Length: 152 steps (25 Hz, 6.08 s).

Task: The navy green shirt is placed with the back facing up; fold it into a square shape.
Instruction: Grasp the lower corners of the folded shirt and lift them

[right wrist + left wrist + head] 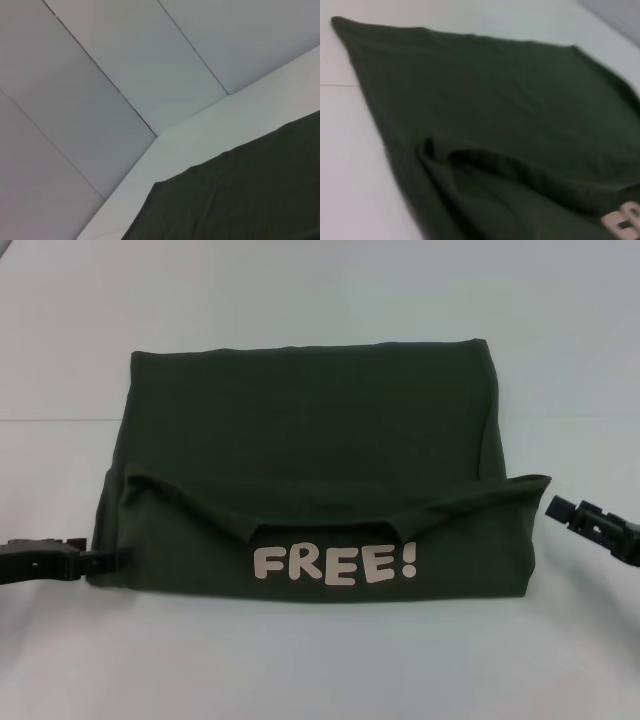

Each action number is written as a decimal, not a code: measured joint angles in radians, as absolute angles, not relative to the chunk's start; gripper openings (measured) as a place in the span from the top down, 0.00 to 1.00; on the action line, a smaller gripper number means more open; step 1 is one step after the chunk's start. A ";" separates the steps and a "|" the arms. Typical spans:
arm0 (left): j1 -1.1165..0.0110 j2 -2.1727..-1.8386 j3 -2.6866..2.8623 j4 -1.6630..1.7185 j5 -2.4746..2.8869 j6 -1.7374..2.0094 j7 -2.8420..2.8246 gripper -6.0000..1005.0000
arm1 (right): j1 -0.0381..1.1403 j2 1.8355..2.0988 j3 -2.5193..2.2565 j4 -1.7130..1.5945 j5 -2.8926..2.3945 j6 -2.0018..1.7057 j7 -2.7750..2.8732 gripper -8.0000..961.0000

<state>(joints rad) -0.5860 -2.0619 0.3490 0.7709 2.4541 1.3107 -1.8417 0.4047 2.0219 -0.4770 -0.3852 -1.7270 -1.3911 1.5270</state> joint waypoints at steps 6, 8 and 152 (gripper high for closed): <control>-0.584 -2.079 0.444 0.763 2.459 1.212 -1.831 0.14 | 0.400 2.023 -0.511 -0.386 -1.727 -1.387 1.516 0.01; -0.585 -2.082 0.460 0.762 2.460 1.188 -1.830 0.14 | 0.401 2.023 -0.514 -0.386 -1.727 -1.387 1.516 0.01; -0.614 -2.077 0.517 0.730 2.451 1.166 -1.811 0.92 | 0.741 2.051 -0.827 -0.705 -2.517 -1.192 2.573 0.94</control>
<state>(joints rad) -0.6137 -2.0769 0.5169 0.7301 2.4513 1.1656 -1.8108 0.7414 2.0509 -0.8274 -0.7050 -2.5172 -1.1919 2.5729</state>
